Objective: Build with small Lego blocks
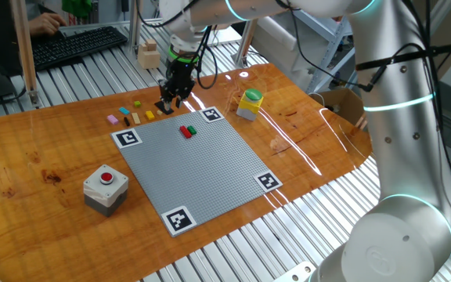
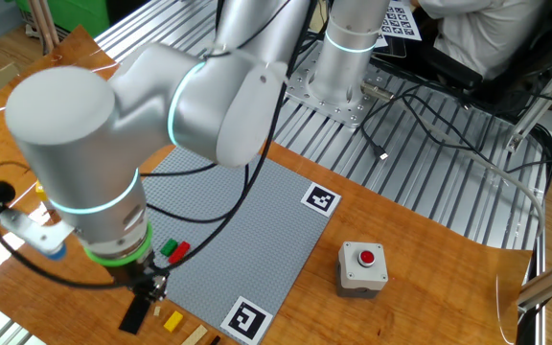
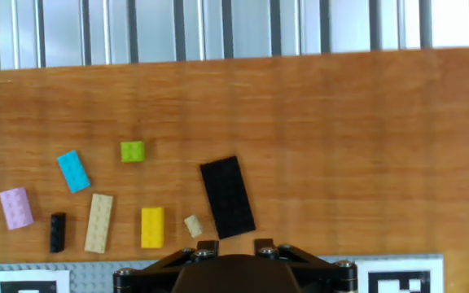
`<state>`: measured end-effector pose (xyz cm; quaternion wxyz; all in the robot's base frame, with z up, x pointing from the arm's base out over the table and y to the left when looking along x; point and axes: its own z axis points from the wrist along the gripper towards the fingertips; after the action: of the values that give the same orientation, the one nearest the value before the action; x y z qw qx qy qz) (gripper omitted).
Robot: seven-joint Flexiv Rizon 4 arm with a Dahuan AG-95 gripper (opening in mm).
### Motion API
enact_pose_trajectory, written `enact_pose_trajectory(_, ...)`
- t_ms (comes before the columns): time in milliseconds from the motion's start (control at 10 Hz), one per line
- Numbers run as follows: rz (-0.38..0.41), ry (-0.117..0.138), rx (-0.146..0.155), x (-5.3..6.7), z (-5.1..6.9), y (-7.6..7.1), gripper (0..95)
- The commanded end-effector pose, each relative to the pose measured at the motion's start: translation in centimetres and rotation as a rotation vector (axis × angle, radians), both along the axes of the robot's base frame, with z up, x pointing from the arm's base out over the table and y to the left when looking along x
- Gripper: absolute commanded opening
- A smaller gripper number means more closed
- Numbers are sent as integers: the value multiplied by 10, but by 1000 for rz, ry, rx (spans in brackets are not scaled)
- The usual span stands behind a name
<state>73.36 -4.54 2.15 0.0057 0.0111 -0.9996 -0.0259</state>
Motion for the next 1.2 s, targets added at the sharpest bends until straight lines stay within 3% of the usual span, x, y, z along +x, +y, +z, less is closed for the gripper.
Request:
enact_pose_trajectory(100,23,-1,0,7,-4,0,380)
enact_pose_trajectory(400,50,-1,0,19,-11,-1,380)
enact_pose_trajectory(1200,52,-6,0,22,-18,5,380)
